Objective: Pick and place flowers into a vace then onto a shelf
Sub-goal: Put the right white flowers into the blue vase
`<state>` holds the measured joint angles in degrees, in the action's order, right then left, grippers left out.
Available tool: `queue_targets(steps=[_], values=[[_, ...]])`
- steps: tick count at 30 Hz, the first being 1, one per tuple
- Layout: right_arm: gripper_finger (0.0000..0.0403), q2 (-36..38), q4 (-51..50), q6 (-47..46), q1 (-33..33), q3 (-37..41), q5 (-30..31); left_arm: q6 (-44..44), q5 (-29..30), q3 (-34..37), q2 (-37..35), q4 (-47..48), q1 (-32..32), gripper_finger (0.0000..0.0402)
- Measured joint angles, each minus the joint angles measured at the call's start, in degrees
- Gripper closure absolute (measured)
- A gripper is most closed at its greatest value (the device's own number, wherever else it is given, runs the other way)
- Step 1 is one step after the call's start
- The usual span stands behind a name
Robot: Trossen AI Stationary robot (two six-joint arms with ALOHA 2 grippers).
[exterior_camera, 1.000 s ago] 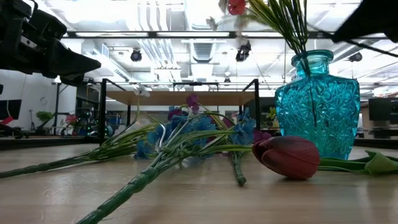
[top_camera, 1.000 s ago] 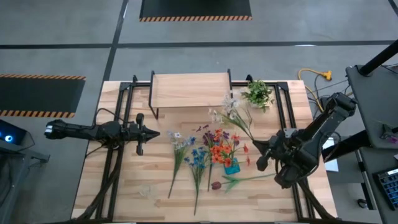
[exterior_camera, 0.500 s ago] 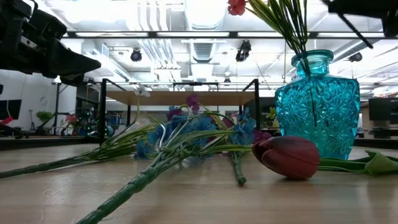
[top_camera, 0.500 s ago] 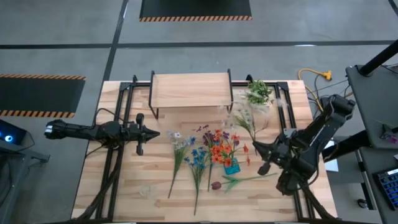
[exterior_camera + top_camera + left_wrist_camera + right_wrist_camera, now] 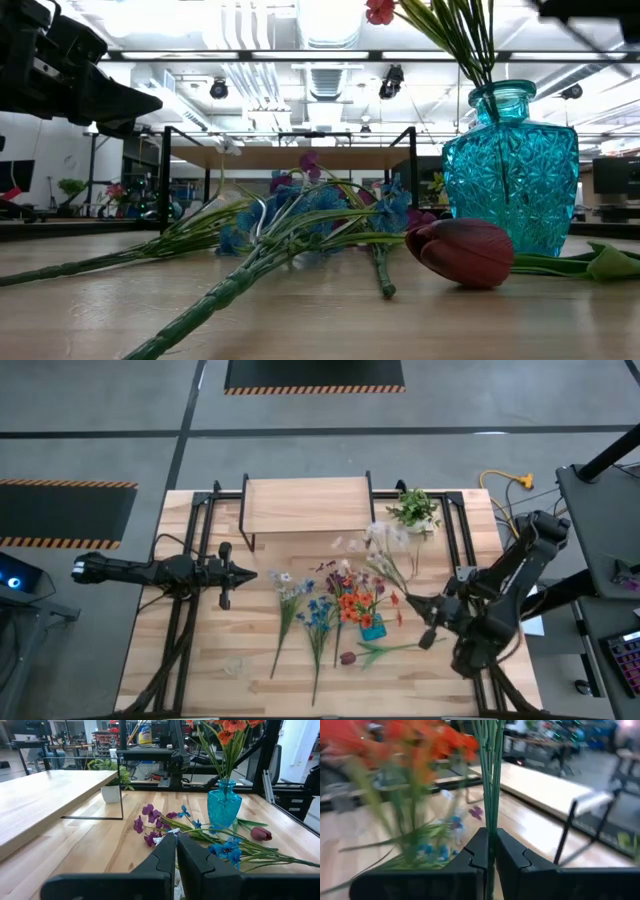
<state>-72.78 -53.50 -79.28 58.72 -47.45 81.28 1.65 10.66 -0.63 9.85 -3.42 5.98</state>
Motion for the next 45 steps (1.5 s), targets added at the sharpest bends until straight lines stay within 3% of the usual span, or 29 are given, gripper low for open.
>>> queue_targets(steps=[8, 12, 19, 24, 30, 33, 36, 38, 40, 45], values=[[0.0390, 6.30, 0.29, 20.58, 5.00, -7.50, -1.09, -0.01, 0.00, -0.01, 0.00, 0.00, 0.00, 0.0402], [0.0390, 10.31, 0.23, 27.91, 5.18, -9.88, -7.42, -0.01, -0.02, -0.02, 0.00, 0.00, 0.00, 0.0402], [0.0390, 15.06, 2.85, 42.76, 7.03, -8.98, -8.27, -0.02, 0.00, -0.02, 0.00, 0.00, 0.00, 0.0402], [0.0390, 18.47, 5.49, 46.64, 7.12, -8.47, -9.49, 0.00, 0.00, -0.02, 0.00, 0.00, 0.00, 0.0402], [0.0390, 24.23, 8.18, 49.46, 5.69, -10.56, -21.95, -0.01, 0.01, -0.02, 0.00, 0.00, 0.00, 0.0402], [0.0390, 25.98, 16.96, 62.23, 5.74, -10.30, -29.62, -0.02, 0.02, -0.02, 0.00, 0.00, 0.00, 0.0402], [0.0390, 27.17, 26.95, 77.27, 5.79, -9.49, -41.97, 0.00, 0.02, -0.02, 0.00, 0.00, 0.00, 0.0402], [0.0390, 27.32, 32.23, 85.07, 5.79, -8.65, -44.99, 0.00, 0.00, 0.00, 0.00, -0.01, 0.00, 0.0402], [0.0390, 27.39, 35.63, 90.37, 5.77, -7.05, -44.15, -0.02, 0.00, -0.02, 0.00, 0.00, 0.00, 0.0402], [0.0390, 27.44, 48.81, 95.53, 4.55, 3.30, -35.52, 0.00, 0.00, -0.02, 0.00, 0.00, 0.00, 0.0402]])
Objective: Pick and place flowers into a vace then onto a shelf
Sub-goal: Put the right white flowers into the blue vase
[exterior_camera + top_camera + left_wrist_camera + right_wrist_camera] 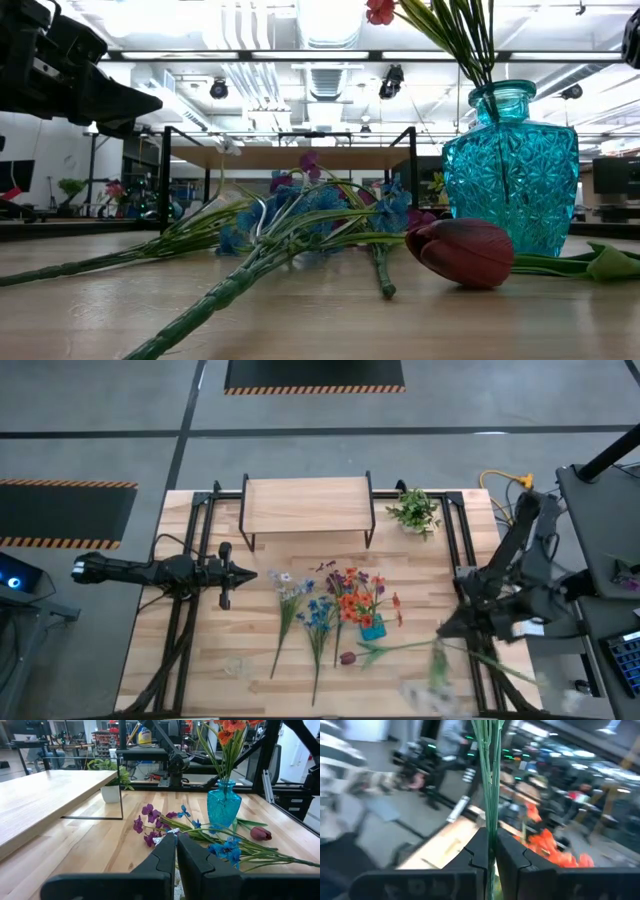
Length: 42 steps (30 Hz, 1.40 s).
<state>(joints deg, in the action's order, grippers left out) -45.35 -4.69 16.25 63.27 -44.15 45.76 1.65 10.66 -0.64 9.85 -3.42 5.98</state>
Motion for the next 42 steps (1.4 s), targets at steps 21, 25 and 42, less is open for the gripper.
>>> queue_targets(steps=[21, 25, 42], values=[[0.0390, -10.42, 83.24, 5.85, -17.34, 40.99, -11.78, -0.01, -0.02, 0.00, 0.00, 0.00, 0.00, 0.0402], [0.0390, -16.94, 83.13, 2.60, -21.20, 37.96, -13.23, -0.02, -0.01, 0.00, 0.00, 0.00, 0.00, 0.0402], [0.0390, -43.18, 94.54, 2.21, -24.46, 27.51, -14.34, -0.01, 0.00, 0.00, 0.00, -0.02, 0.00, 0.0402]])
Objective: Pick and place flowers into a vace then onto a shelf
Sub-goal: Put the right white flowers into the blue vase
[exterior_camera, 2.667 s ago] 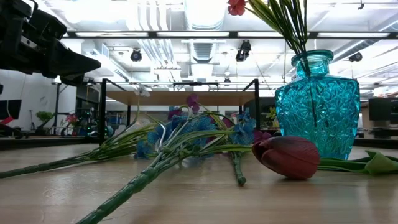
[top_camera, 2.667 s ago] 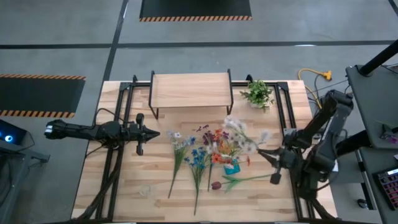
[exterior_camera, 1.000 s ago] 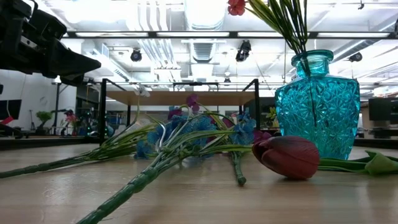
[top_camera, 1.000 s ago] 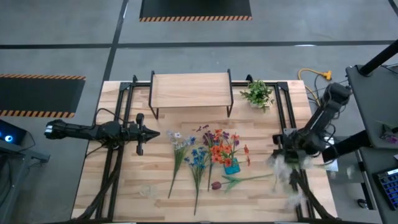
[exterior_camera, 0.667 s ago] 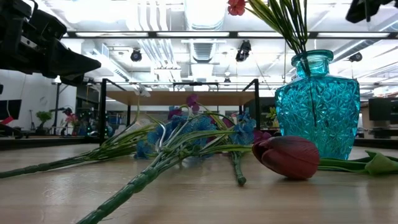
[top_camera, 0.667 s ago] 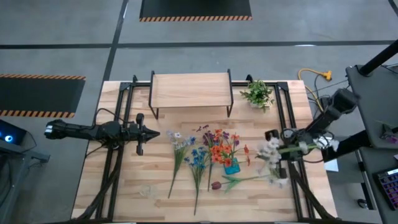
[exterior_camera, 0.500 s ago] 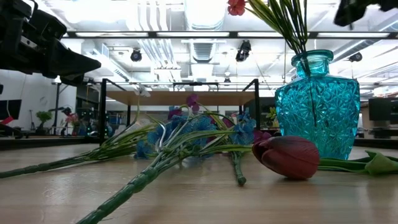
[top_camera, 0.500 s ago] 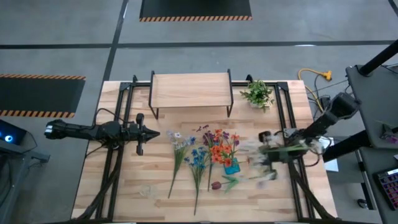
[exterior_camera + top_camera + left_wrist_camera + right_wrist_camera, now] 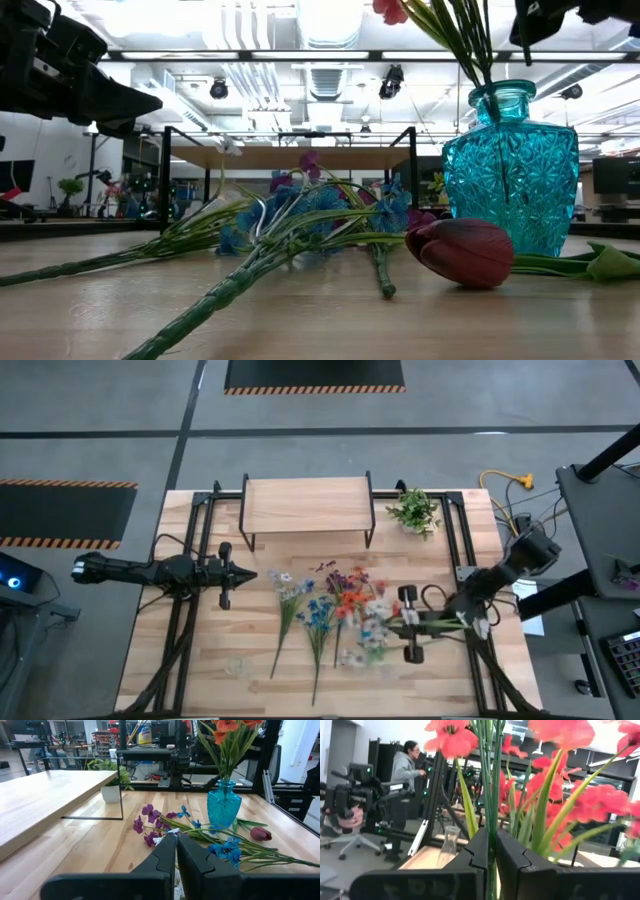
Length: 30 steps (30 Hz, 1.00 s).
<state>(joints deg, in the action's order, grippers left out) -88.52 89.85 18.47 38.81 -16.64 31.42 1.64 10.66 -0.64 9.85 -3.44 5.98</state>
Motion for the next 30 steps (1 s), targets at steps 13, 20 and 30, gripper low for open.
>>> queue_targets(steps=[13, 20, 30], values=[[0.0390, -5.25, 0.10, 0.92, -1.11, -1.62, 0.26, 0.00, 0.00, 0.00, 0.00, -0.03, 0.00, 0.0402], [0.0390, -5.32, 0.10, 0.91, -1.11, 0.49, 1.60, 0.00, 0.00, 0.00, 0.00, -0.02, 0.00, 0.0402], [0.0390, -5.32, 0.08, -1.10, -1.11, 1.44, 1.62, 0.01, 0.00, 0.00, 0.00, -0.02, 0.00, 0.0402]])
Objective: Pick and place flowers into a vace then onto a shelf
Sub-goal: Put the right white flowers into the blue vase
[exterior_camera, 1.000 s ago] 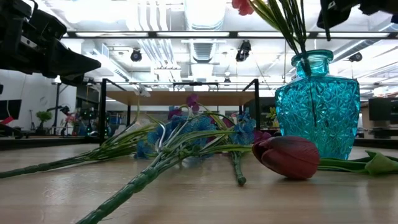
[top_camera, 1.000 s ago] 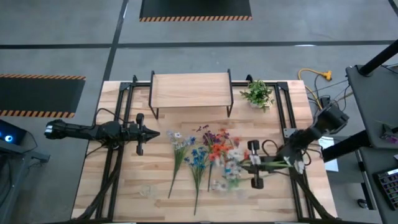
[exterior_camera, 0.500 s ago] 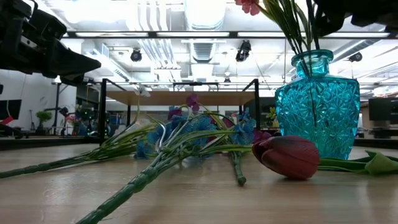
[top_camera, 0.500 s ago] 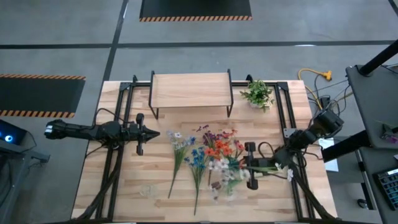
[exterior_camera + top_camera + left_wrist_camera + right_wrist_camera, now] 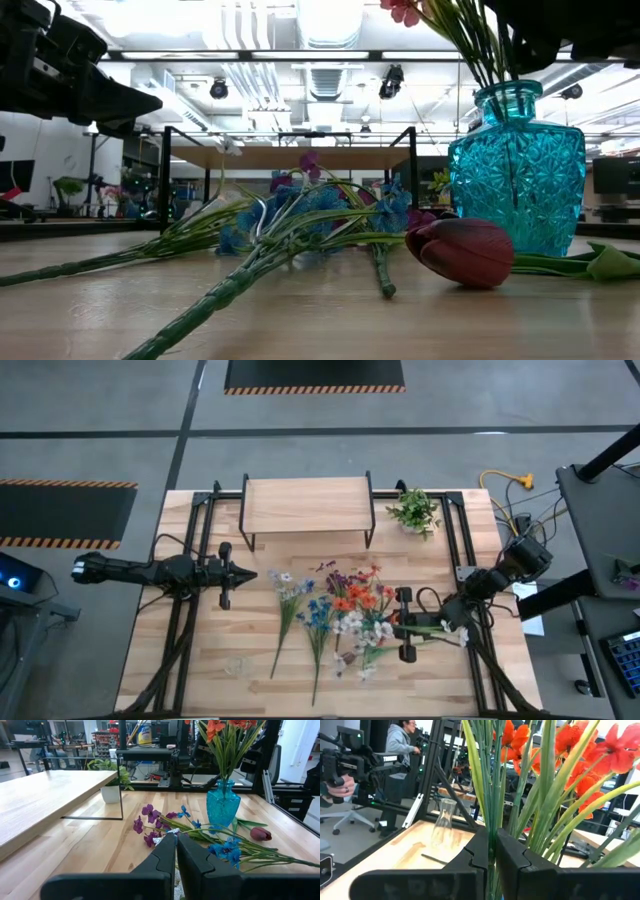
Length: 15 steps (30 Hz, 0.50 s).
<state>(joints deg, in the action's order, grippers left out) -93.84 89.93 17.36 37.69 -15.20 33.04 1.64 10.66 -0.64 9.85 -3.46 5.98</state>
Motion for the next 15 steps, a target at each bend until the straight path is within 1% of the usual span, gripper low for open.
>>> queue_targets(steps=[6, 8, 15], values=[[0.0389, 0.00, -0.03, -0.92, 0.00, 0.13, 0.13, -0.01, 0.00, 0.00, 0.00, -0.02, 0.00, 0.0402], [0.0383, 0.00, -0.04, -0.93, 0.00, 0.20, 0.15, 0.00, 0.00, 0.00, 0.00, 0.00, 0.00, 0.0402], [0.0326, 0.00, -0.07, -2.23, 0.02, 0.22, 0.15, 0.01, 0.00, 0.00, 0.00, 0.00, 0.00, 0.0402]])
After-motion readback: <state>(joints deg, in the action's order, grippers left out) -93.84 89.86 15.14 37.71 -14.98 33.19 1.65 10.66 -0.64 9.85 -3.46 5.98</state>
